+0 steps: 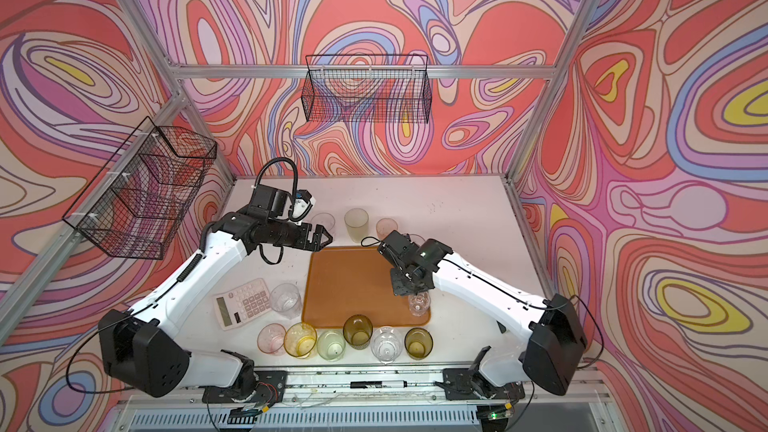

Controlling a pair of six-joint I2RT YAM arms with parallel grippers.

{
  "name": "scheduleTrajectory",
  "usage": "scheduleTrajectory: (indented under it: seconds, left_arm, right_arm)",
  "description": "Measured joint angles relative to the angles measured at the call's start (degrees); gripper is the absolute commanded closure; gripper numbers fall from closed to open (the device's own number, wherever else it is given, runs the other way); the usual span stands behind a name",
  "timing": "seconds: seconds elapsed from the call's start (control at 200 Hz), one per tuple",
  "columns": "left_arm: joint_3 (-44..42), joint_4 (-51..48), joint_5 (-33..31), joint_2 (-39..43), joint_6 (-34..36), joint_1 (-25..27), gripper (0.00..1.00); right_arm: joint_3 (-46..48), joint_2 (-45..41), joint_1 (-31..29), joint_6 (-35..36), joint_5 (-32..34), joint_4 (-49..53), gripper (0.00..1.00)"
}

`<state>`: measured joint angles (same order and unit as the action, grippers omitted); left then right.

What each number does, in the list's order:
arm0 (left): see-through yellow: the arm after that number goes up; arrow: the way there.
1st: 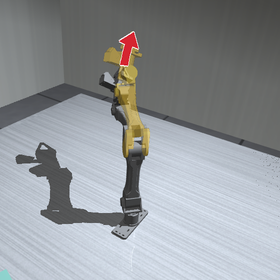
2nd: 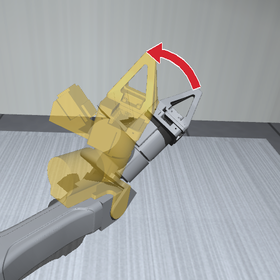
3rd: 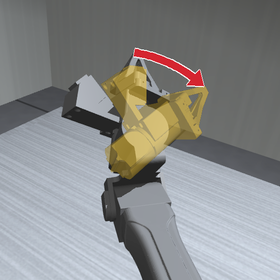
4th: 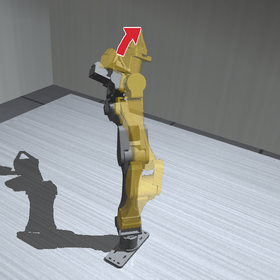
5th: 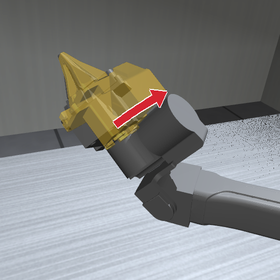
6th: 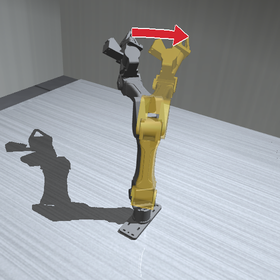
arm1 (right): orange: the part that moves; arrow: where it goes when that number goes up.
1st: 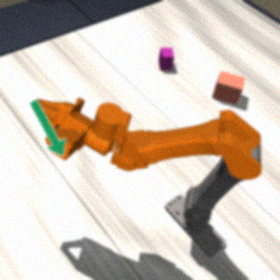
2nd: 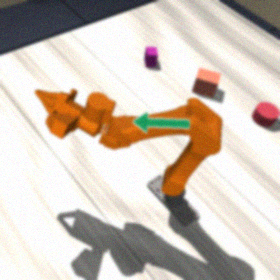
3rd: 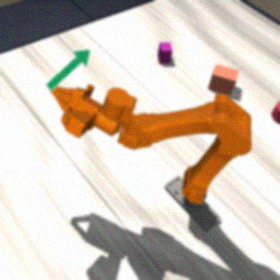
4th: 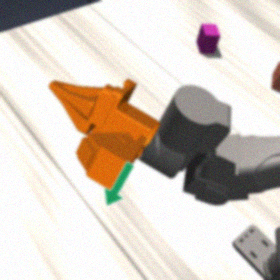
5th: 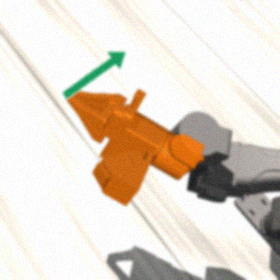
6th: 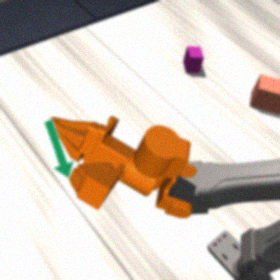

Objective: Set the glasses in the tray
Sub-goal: 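Lower the clear glass beside the green glass and open right gripper while left arm rises, then move left gripper over the pale green textured glass beyond the tray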

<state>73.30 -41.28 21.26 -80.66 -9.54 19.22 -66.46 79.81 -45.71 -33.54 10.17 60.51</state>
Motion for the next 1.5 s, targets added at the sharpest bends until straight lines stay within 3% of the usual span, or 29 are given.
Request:
scheduleTrajectory:
  seconds: [0.175, 0.606, 1.212, 1.497]
  left_arm:
    - [5.5, -3.0, -2.7, -2.3, -1.0, 1.3, 0.04]
    - [17.6, -8.3, -7.6, -12.9, -1.2, 3.0, 0.18]
    - [30.6, -10.8, -13.4, -27.8, -0.5, 4.9, 0.53]
    - [35.4, -11.0, -13.9, -32.2, -0.1, 5.2, 0.57]
  right_arm:
    - [0.8, -0.9, 0.0, 2.1, 1.7, -3.9, 0.73]
    - [4.5, -7.3, 0.0, 6.8, 4.0, -11.8, 0.5]
    - [6.6, -8.5, 0.0, 7.6, 4.5, -12.9, 0.49]
    - [6.6, -8.6, 0.0, 7.5, 4.5, -12.9, 0.49]
